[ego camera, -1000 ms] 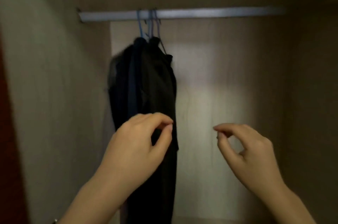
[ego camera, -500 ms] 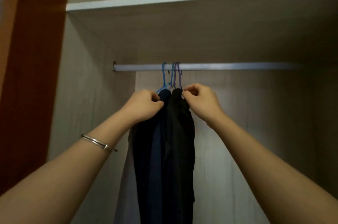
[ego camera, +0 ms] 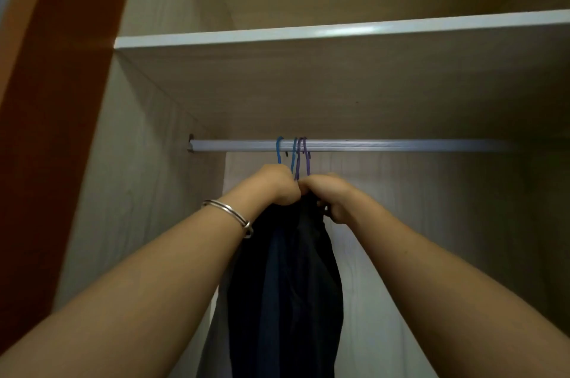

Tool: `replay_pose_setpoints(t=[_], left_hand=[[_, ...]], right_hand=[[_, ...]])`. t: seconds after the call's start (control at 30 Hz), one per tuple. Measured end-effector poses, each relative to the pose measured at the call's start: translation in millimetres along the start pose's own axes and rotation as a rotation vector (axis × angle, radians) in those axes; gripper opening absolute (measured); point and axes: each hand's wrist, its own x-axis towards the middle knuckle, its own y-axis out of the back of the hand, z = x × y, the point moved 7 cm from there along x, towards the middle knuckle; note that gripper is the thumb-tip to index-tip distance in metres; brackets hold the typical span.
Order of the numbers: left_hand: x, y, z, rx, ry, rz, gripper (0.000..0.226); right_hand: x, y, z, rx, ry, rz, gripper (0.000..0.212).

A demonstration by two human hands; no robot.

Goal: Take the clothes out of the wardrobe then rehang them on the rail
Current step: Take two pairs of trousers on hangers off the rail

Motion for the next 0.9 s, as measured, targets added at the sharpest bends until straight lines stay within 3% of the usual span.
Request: replay_pose_setpoints(t=[0.17, 0.33, 0.63, 0.9], left_hand=[[26.2, -6.6, 7.4, 0.013, 0.0, -0.006, 0.034], [37.7, -4.9, 0.8, -0.038, 0.028, -0.009, 0.033], [51.1, -25.9, -3.7, -0.398, 0.157, -0.1, 0.036], [54.7, -7.7, -0.7, -0.514, 0.152, 0.053, 0.035]], right_hand=[[13.7, 1.5, 12.2, 0.079, -0.144, -0.028, 0.022], [24.9, 6.7, 18.3, 0.101, -0.134, 0.034, 0.03], [36.6, 33.2, 23.7, 0.137, -0.097, 0.12, 0.018], [36.5, 52.6, 4.8, 0.166, -0.041, 0.13, 0.015]])
